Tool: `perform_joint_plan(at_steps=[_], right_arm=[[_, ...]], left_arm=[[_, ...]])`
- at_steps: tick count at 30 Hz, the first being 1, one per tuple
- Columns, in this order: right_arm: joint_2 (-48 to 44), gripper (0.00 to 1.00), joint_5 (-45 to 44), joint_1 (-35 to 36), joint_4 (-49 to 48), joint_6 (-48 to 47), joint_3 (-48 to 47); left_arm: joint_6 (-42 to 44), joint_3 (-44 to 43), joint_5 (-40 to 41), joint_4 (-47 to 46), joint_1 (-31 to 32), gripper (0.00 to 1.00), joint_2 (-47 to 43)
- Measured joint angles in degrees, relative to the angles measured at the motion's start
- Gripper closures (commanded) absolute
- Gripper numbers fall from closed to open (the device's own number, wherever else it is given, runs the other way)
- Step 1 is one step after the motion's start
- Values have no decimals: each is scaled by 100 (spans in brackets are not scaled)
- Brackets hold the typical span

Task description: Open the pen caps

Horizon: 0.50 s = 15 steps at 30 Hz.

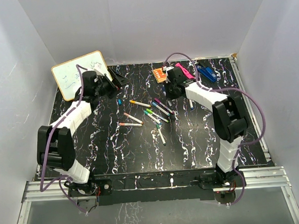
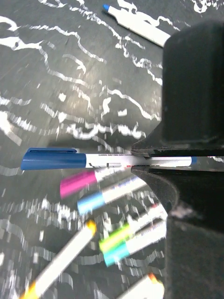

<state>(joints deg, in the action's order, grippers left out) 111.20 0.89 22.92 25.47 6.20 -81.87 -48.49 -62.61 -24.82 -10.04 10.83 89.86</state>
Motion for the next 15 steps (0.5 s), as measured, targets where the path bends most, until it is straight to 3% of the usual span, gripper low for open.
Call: perform_joint_plan(at_steps=[8, 15], right_arm=[[-1178, 100, 791, 522, -374, 398, 267], [-1421, 100, 1263, 619, -474, 678, 404]], left_arm=[[-719, 232, -750, -1108, 24, 13, 549], [-964, 227, -896, -1547, 177, 18, 575]])
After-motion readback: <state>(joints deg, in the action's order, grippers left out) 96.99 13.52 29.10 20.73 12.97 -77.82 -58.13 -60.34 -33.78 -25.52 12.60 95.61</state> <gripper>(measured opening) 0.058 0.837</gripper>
